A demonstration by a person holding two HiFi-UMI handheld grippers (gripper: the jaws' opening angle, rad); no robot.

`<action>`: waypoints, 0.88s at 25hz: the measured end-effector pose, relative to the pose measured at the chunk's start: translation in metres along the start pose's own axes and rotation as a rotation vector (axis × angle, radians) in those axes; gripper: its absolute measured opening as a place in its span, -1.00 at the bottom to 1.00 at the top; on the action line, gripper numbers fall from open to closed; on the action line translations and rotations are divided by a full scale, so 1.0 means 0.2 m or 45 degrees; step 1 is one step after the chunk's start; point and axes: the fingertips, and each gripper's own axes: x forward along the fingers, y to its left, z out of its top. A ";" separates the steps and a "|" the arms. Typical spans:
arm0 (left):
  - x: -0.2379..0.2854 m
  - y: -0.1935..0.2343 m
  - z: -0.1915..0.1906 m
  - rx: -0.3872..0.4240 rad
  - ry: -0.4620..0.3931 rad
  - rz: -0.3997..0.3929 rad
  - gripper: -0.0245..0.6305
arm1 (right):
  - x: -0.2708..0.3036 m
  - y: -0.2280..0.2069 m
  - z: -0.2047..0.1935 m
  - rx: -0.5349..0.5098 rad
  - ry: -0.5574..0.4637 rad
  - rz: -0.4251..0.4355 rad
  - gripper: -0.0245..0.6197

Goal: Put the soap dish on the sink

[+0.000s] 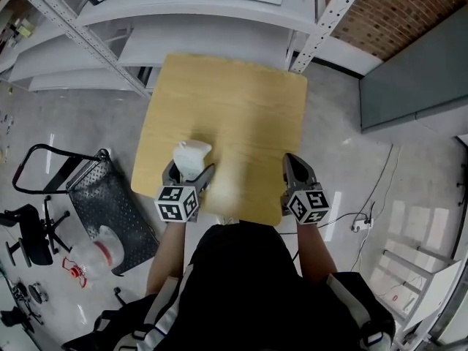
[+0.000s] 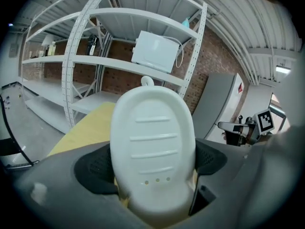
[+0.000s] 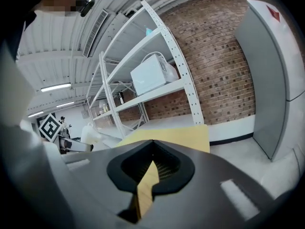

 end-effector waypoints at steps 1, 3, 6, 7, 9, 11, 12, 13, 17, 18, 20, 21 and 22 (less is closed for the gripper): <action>0.03 0.00 -0.03 0.001 0.029 0.004 0.49 | 0.01 -0.01 -0.02 0.008 0.013 0.001 -0.90; 0.08 -0.01 -0.10 0.006 0.085 0.004 0.49 | 0.02 -0.01 -0.06 0.020 0.037 0.009 -0.90; 0.15 -0.02 -0.17 0.018 0.166 0.000 0.49 | 0.04 -0.01 -0.10 0.034 0.068 0.021 -0.90; 0.17 -0.02 -0.20 0.026 0.192 0.001 0.49 | 0.05 -0.01 -0.12 0.036 0.079 0.025 -0.90; 0.21 -0.02 -0.24 0.050 0.249 0.005 0.49 | 0.06 -0.01 -0.14 0.038 0.100 0.032 -0.90; 0.24 -0.03 -0.29 0.077 0.308 0.007 0.49 | 0.06 -0.02 -0.16 0.037 0.123 0.031 -0.90; 0.26 -0.03 -0.31 0.094 0.335 0.009 0.49 | 0.06 -0.02 -0.17 0.032 0.135 0.027 -0.90; 0.28 -0.03 -0.33 0.115 0.360 0.015 0.49 | 0.06 -0.03 -0.19 0.025 0.146 0.023 -0.90; 0.35 -0.01 -0.41 0.201 0.456 0.043 0.49 | 0.06 -0.04 -0.22 0.029 0.162 0.006 -0.90; 0.37 -0.01 -0.43 0.213 0.483 0.048 0.49 | 0.06 -0.04 -0.22 0.030 0.161 0.004 -0.90; 0.38 -0.01 -0.47 0.231 0.535 0.053 0.49 | 0.05 -0.04 -0.22 0.028 0.158 0.002 -0.90; 0.39 -0.01 -0.49 0.239 0.559 0.054 0.49 | 0.04 -0.04 -0.21 0.028 0.155 0.001 -0.90; 0.40 -0.01 -0.51 0.253 0.583 0.055 0.49 | 0.03 -0.04 -0.21 0.031 0.152 -0.003 -0.90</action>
